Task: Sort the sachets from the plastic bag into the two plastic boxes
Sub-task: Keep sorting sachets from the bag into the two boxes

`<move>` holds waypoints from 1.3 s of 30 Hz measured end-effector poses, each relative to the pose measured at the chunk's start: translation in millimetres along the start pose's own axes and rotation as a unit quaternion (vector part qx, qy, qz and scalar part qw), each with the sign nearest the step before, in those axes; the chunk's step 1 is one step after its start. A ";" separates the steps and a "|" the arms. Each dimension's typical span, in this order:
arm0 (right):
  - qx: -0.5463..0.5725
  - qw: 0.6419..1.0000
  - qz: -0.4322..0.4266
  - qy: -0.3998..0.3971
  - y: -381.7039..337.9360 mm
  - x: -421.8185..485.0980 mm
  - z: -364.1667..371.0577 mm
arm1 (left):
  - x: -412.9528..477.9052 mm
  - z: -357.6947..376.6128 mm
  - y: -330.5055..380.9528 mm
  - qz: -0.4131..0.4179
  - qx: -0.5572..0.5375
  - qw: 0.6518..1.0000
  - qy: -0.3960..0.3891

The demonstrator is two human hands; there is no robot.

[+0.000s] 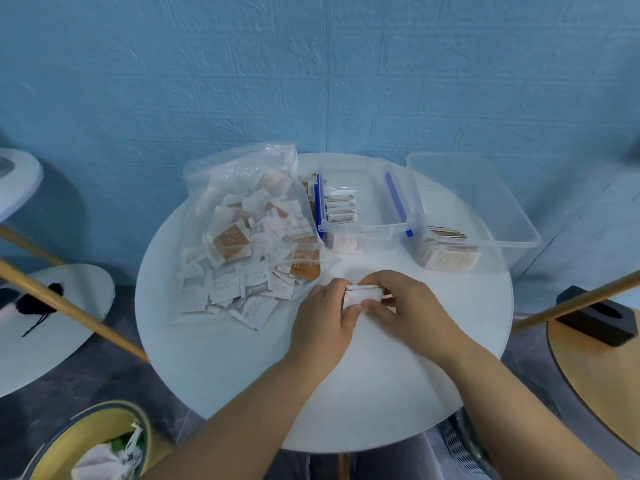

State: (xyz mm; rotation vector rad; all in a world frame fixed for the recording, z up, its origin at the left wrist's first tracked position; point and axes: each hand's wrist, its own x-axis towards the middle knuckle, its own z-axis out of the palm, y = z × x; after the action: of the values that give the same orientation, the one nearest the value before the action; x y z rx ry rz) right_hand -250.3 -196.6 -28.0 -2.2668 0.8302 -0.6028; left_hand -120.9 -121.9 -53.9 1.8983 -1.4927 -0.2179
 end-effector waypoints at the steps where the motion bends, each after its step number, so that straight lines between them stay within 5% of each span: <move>1: -0.017 1.000 -0.009 -0.012 -2.5 3.6 -4.9 | 2.5 -2.3 0.6 0.002 -0.002 1.000 -0.006; 12: -0.130 0.986 -0.086 -0.063 -31.9 101.2 -79.0 | 88.6 -40.9 20.6 0.009 -0.062 0.994 0.093; 22: -0.128 0.991 0.027 -0.027 13.3 212.3 -60.5 | 109.1 -12.6 -14.9 -0.138 -0.155 0.978 0.026; 39: 0.028 0.974 0.152 -0.168 35.8 241.7 -31.3 | 103.3 -10.9 -13.0 -0.135 -0.152 0.978 0.050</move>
State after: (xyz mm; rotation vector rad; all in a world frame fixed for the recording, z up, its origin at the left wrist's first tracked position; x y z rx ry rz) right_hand -115.3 -398.1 15.2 -2.0559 0.9471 -0.0969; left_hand -71.8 -209.6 -24.8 1.8251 -1.0634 -0.4416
